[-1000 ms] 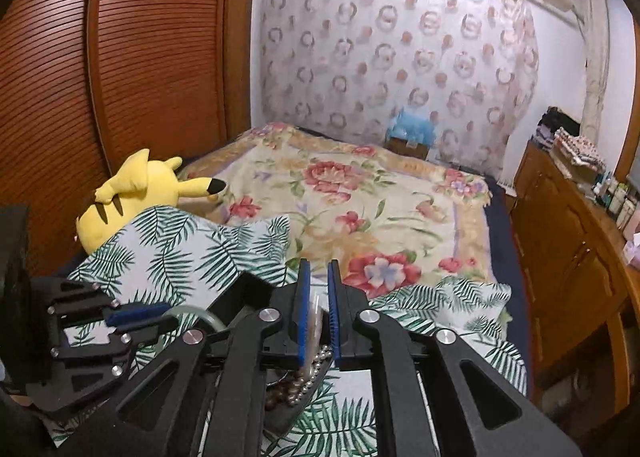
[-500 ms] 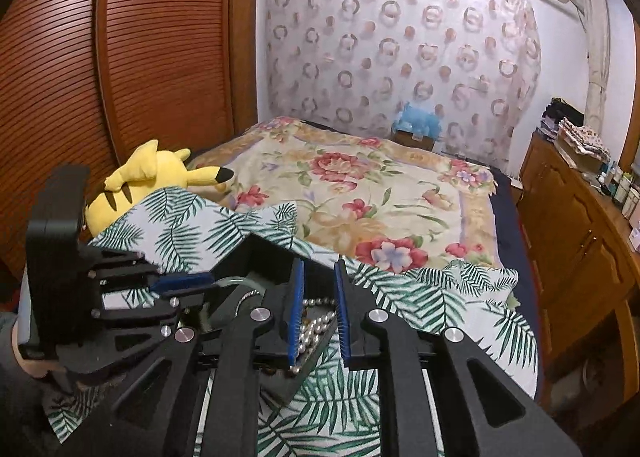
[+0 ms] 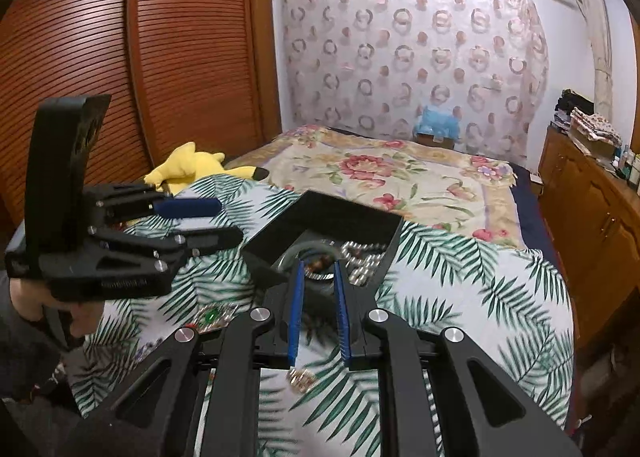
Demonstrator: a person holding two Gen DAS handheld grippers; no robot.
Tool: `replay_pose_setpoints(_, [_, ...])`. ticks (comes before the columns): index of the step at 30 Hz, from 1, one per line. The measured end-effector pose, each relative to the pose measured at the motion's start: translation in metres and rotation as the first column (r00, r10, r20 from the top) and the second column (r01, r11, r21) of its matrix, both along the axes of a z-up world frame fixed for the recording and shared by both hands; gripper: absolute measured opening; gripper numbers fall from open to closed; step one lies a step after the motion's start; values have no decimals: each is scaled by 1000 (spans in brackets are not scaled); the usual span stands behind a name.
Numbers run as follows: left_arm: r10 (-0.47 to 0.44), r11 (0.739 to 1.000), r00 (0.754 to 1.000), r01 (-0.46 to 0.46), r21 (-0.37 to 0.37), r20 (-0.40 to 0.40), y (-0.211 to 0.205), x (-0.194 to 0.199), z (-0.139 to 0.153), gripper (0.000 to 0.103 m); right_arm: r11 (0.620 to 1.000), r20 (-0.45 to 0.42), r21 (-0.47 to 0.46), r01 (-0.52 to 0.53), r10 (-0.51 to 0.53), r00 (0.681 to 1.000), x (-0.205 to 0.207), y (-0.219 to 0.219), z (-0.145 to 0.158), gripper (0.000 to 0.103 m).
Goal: Organize jewelry
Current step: 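Withdraw both tools and grasp the purple crystal hair clip with the left tool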
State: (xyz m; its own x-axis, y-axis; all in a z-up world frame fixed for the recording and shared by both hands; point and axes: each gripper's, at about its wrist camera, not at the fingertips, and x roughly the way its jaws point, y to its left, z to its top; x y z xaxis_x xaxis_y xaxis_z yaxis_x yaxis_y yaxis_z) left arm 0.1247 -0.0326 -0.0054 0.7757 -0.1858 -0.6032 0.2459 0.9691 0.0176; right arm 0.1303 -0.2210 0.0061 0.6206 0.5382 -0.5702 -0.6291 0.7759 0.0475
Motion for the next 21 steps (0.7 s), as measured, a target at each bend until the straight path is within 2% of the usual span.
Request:
replay_pose_setpoints(8, [2, 999, 998, -4, -36, -56, 20, -41, -23, 49, 1000, -12, -12, 13, -13, 1000, -31, -8, -19, 17])
replay_pose_setpoints(11, [20, 1000, 997, -21, -18, -71, 27, -56, -31, 49, 1000, -23, -12, 23, -24, 999, -40, -11, -28, 17])
replay_pose_setpoints(17, [32, 999, 994, -35, -31, -102, 37, -77, -45, 49, 1000, -53, -16, 21, -22, 998, -59, -9, -48, 17])
replay_pose_setpoints(19, [34, 999, 993, -38, -36, -113, 38, -82, -50, 49, 1000, -63, -19, 17, -18, 998, -62, -8, -52, 26])
replay_pose_setpoints(21, [34, 998, 991, -39, -39, -129, 39, -86, -55, 49, 999, -65, -30, 18, -20, 998, -65, -6, -56, 28])
